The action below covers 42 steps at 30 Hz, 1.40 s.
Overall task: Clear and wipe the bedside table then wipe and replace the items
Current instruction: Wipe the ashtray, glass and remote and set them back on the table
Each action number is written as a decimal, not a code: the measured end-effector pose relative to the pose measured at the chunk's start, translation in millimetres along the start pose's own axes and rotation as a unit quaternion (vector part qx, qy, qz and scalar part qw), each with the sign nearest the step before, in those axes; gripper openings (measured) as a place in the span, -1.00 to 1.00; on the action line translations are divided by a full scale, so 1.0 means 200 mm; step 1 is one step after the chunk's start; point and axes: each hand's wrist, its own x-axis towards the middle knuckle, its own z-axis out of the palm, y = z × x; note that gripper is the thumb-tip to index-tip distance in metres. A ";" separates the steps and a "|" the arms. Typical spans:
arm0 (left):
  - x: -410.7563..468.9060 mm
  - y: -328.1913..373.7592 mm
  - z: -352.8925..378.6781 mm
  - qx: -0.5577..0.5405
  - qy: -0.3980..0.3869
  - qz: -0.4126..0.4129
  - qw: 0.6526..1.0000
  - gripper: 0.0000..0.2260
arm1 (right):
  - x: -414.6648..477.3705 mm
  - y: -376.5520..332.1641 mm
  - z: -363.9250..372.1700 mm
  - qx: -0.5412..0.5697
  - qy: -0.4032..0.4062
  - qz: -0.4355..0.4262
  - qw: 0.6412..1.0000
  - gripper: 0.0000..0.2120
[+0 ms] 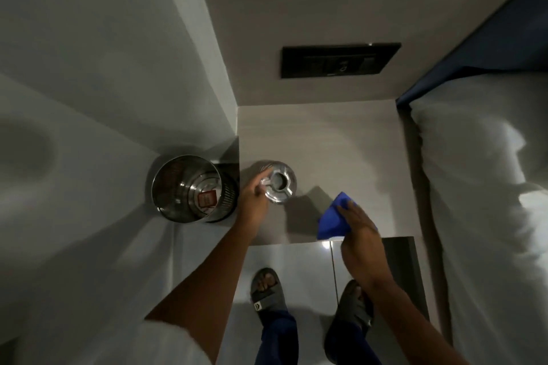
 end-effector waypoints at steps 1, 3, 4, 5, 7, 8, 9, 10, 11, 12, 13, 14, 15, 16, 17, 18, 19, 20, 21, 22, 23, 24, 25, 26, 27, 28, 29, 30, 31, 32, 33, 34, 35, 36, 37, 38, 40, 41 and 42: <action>0.04 -0.02 0.00 0.041 0.007 0.016 0.999 -0.55 | 0.01 -0.01 0.00 0.061 0.017 0.032 0.997 -0.56; 0.10 -0.05 0.01 0.100 0.029 0.051 0.993 -0.59 | 0.04 -0.03 -0.02 0.121 0.036 0.095 0.987 -0.66; 0.13 -0.06 0.01 0.129 0.035 0.072 0.988 -0.59 | 0.06 -0.02 -0.04 0.176 0.042 0.132 0.975 -0.69; 0.15 -0.08 0.02 0.166 0.029 0.089 0.982 -0.58 | 0.07 -0.02 -0.06 0.251 0.049 0.170 0.952 -0.68; 0.16 -0.11 0.02 0.265 -0.002 0.091 0.960 -0.53 | 0.10 -0.03 -0.10 0.415 0.059 0.240 0.876 -0.64; 0.14 -0.13 0.01 0.324 -0.008 0.082 0.943 -0.50 | 0.11 -0.03 -0.11 0.483 0.064 0.267 0.831 -0.65; 0.12 -0.15 0.00 0.387 -0.007 0.084 0.918 -0.48 | 0.12 -0.03 -0.12 0.533 0.067 0.289 0.792 -0.66; 0.09 -0.18 -0.01 0.451 -0.008 0.110 0.886 -0.45 | 0.14 -0.02 -0.13 0.561 0.067 0.305 0.767 -0.67; 0.05 -0.20 -0.01 0.508 -0.023 0.155 0.847 -0.44 | 0.14 -0.02 -0.14 0.571 0.062 0.319 0.754 -0.68; 0.01 -0.24 -0.01 0.551 -0.053 0.194 0.810 -0.44 | 0.15 -0.01 -0.14 0.572 0.055 0.329 0.749 -0.68; -0.02 -0.27 -0.02 0.583 -0.088 0.217 0.778 -0.45 | 0.15 -0.01 -0.14 0.575 0.048 0.333 0.745 -0.69; -0.03 -0.29 -0.01 0.608 -0.115 0.213 0.756 -0.44 | 0.15 0.00 -0.14 0.580 0.039 0.336 0.741 -0.69; -0.02 -0.30 -0.01 0.628 -0.130 0.192 0.743 -0.42 | 0.15 0.01 -0.14 0.583 0.028 0.339 0.738 -0.68; 0.01 -0.29 0.00 0.639 -0.132 0.171 0.738 -0.41 | 0.14 0.01 -0.14 0.584 0.020 0.340 0.737 -0.68; 0.05 -0.28 0.02 0.642 -0.126 0.157 0.740 -0.41 | 0.13 0.03 -0.15 0.586 0.014 0.340 0.735 -0.68; 0.10 -0.25 0.04 0.640 -0.120 0.148 0.744 -0.41 | 0.13 0.03 -0.15 0.591 0.011 0.338 0.732 -0.68; 0.16 -0.21 0.06 0.635 -0.119 0.138 0.750 -0.41 | 0.11 0.05 -0.16 0.599 0.010 0.337 0.726 -0.68; 0.22 -0.16 0.07 0.632 -0.122 0.126 0.755 -0.41 | 0.11 0.06 -0.16 0.608 0.010 0.335 0.720 -0.69; 0.29 -0.12 0.07 0.633 -0.125 0.116 0.755 -0.40 | 0.10 0.07 -0.17 0.617 0.010 0.331 0.714 -0.70; 0.35 -0.07 0.07 0.638 -0.127 0.108 0.751 -0.40 | 0.08 0.08 -0.18 0.626 0.011 0.329 0.707 -0.71; 0.40 -0.03 0.07 0.646 -0.130 0.105 0.745 -0.40 | 0.07 0.09 -0.19 0.637 0.010 0.326 0.699 -0.71; 0.44 0.00 0.06 0.656 -0.133 0.101 0.736 -0.40 | 0.05 0.10 -0.20 0.646 0.008 0.322 0.692 -0.71; 0.48 0.03 0.05 0.668 -0.136 0.103 0.724 -0.39 | 0.04 0.11 -0.22 0.651 0.005 0.320 0.688 -0.71; 0.50 0.06 0.03 0.681 -0.139 0.107 0.711 -0.37 | 0.02 0.12 -0.24 0.656 0.001 0.319 0.684 -0.70; 0.51 0.08 0.00 0.692 -0.135 0.117 0.699 -0.35 | 0.00 0.13 -0.27 0.661 -0.002 0.318 0.679 -0.71; 0.51 0.09 -0.02 0.701 -0.120 0.137 0.690 -0.33 | -0.02 0.14 -0.29 0.667 -0.005 0.318 0.674 -0.72; 0.49 0.09 -0.02 0.702 -0.098 0.164 0.686 -0.31 | -0.04 0.16 -0.32 0.672 -0.007 0.315 0.670 -0.72; 0.45 0.09 -0.02 0.697 -0.078 0.191 0.687 -0.30 | -0.06 0.18 -0.35 0.680 -0.010 0.310 0.664 -0.70; 0.39 0.09 0.01 0.686 -0.071 0.216 0.691 -0.30 | -0.09 0.21 -0.39 0.693 -0.010 0.303 0.654 -0.66; 0.32 0.08 0.05 0.670 -0.073 0.238 0.700 -0.30 | -0.11 0.23 -0.42 0.714 -0.014 0.289 0.638 -0.60; 0.24 0.07 0.09 0.652 -0.075 0.262 0.708 -0.29 | -0.14 0.25 -0.45 0.737 -0.019 0.272 0.619 -0.55; 0.15 0.07 0.16 0.637 -0.082 0.293 0.709 -0.28 | -0.17 0.27 -0.51 0.761 -0.021 0.250 0.598 -0.53; 0.05 0.07 0.24 0.624 -0.091 0.324 0.705 -0.26 | -0.20 0.29 -0.57 0.777 -0.019 0.226 0.586 -0.53; -0.04 0.07 0.31 0.608 -0.097 0.353 0.704 -0.26 | -0.22 0.31 -0.62 0.784 -0.016 0.210 0.584 -0.55; -0.13 0.08 0.41 0.590 -0.105 0.380 0.704 -0.26 | -0.24 0.33 -0.69 0.787 -0.003 0.193 0.586 -0.55; -0.21 0.09 0.48 0.572 -0.110 0.398 0.709 -0.29 | -0.24 0.34 -0.74 0.784 0.008 0.181 0.594 -0.56; -0.36 0.16 0.75 0.522 -0.128 0.450 0.713 -0.38 | -0.29 0.41 -0.94 0.777 0.047 0.142 0.611 -0.61; -0.42 0.20 0.84 0.497 -0.134 0.468 0.719 -0.42 | -0.30 0.42 -1.00 0.767 0.058 0.125 0.626 -0.64; -0.49 0.26 0.98 0.470 -0.152 0.486 0.721 -0.44 | -0.33 0.47 -1.09 0.753 0.081 0.110 0.644 -0.66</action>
